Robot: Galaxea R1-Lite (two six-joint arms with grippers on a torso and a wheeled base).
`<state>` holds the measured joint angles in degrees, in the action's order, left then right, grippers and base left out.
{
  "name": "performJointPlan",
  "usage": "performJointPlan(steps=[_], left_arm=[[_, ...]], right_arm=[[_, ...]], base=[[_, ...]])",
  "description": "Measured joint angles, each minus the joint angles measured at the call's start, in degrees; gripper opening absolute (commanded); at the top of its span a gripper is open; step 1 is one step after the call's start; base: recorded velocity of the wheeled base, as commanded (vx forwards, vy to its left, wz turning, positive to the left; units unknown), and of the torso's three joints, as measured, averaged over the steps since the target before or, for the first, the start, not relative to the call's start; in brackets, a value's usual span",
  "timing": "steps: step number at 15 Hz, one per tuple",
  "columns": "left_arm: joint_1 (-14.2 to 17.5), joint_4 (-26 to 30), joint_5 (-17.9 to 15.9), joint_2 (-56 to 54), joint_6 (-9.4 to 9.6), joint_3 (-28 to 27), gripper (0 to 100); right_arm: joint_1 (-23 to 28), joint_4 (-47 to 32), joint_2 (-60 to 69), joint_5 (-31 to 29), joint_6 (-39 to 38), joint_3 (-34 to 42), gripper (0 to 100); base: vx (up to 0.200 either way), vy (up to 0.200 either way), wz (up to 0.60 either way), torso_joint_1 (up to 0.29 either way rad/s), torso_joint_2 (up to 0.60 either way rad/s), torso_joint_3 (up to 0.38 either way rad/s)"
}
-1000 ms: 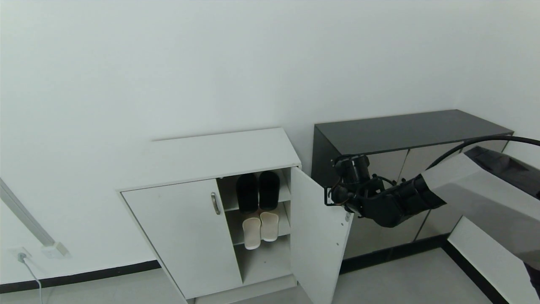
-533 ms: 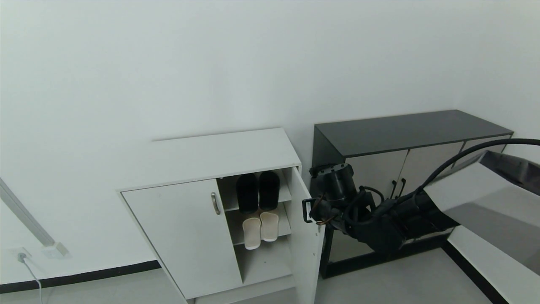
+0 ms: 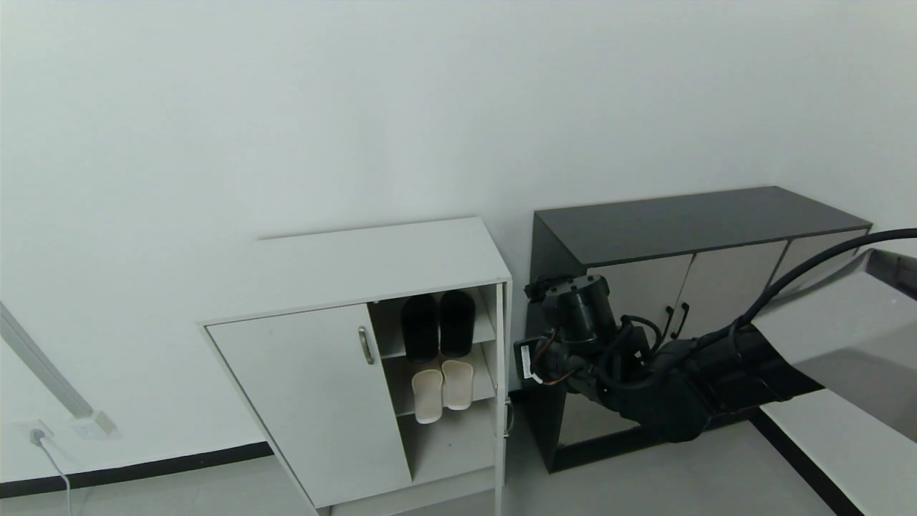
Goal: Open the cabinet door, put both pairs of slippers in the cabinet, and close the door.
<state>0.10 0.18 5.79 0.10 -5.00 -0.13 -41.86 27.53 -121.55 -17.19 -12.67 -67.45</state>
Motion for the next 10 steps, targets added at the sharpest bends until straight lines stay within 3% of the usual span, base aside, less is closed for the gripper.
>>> performJointPlan(steps=[4, 10], left_arm=[[-0.07, 0.02, 0.00, 0.00, 0.02, 0.00, 0], [-0.02, -0.02, -0.02, 0.00, 0.02, 0.00, 0]], right_arm=[[0.00, 0.41, 0.33, 0.77, 0.18, 0.56, 0], [1.54, 1.48, 0.44, 0.41, 1.10, 0.95, 0]], base=[[0.000, 0.000, 0.60, 0.004, 0.00, 0.000], [0.000, 0.000, 0.00, 0.000, 0.00, 0.000]])
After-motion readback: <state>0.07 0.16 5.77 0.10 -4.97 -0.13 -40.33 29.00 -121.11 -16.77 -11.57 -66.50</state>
